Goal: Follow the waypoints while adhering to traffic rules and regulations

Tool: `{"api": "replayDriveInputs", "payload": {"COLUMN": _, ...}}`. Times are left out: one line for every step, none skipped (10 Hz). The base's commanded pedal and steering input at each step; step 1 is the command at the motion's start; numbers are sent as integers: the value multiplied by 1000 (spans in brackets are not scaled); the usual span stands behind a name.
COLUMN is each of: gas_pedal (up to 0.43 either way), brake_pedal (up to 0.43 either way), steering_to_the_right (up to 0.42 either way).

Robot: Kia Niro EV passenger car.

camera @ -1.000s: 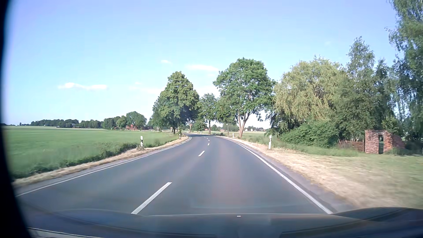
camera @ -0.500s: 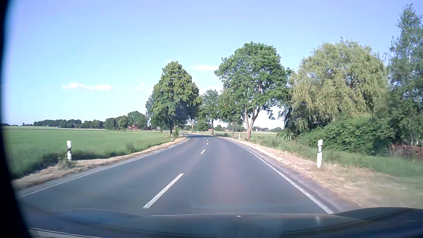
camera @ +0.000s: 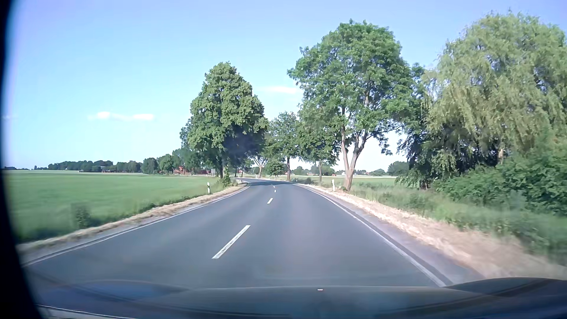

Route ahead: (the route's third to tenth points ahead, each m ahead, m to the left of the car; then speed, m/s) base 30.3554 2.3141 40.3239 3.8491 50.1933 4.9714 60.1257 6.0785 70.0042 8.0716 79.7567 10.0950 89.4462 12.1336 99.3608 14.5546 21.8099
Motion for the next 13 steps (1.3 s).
{"api": "replayDriveInputs", "payload": {"gas_pedal": 480, "brake_pedal": 6, "steering_to_the_right": -8}}
{"api": "replayDriveInputs", "payload": {"gas_pedal": 480, "brake_pedal": 6, "steering_to_the_right": -9}}
{"api": "replayDriveInputs", "payload": {"gas_pedal": 480, "brake_pedal": 6, "steering_to_the_right": -10}}
{"api": "replayDriveInputs", "payload": {"gas_pedal": 480, "brake_pedal": 6, "steering_to_the_right": -12}}
{"api": "replayDriveInputs", "payload": {"gas_pedal": 480, "brake_pedal": 6, "steering_to_the_right": -14}}
{"api": "replayDriveInputs", "payload": {"gas_pedal": 480, "brake_pedal": 6, "steering_to_the_right": -15}}
{"api": "replayDriveInputs", "payload": {"gas_pedal": 480, "brake_pedal": 6, "steering_to_the_right": -15}}
{"api": "replayDriveInputs", "payload": {"gas_pedal": 480, "brake_pedal": 6, "steering_to_the_right": -16}}
{"api": "replayDriveInputs", "payload": {"gas_pedal": 480, "brake_pedal": 6, "steering_to_the_right": -17}}
{"api": "replayDriveInputs", "payload": {"gas_pedal": 480, "brake_pedal": 6, "steering_to_the_right": -18}}
{"api": "replayDriveInputs", "payload": {"gas_pedal": 480, "brake_pedal": 6, "steering_to_the_right": -18}}
{"api": "replayDriveInputs", "payload": {"gas_pedal": 480, "brake_pedal": 6, "steering_to_the_right": -18}}
{"api": "replayDriveInputs", "payload": {"gas_pedal": 469, "brake_pedal": 6, "steering_to_the_right": -18}}
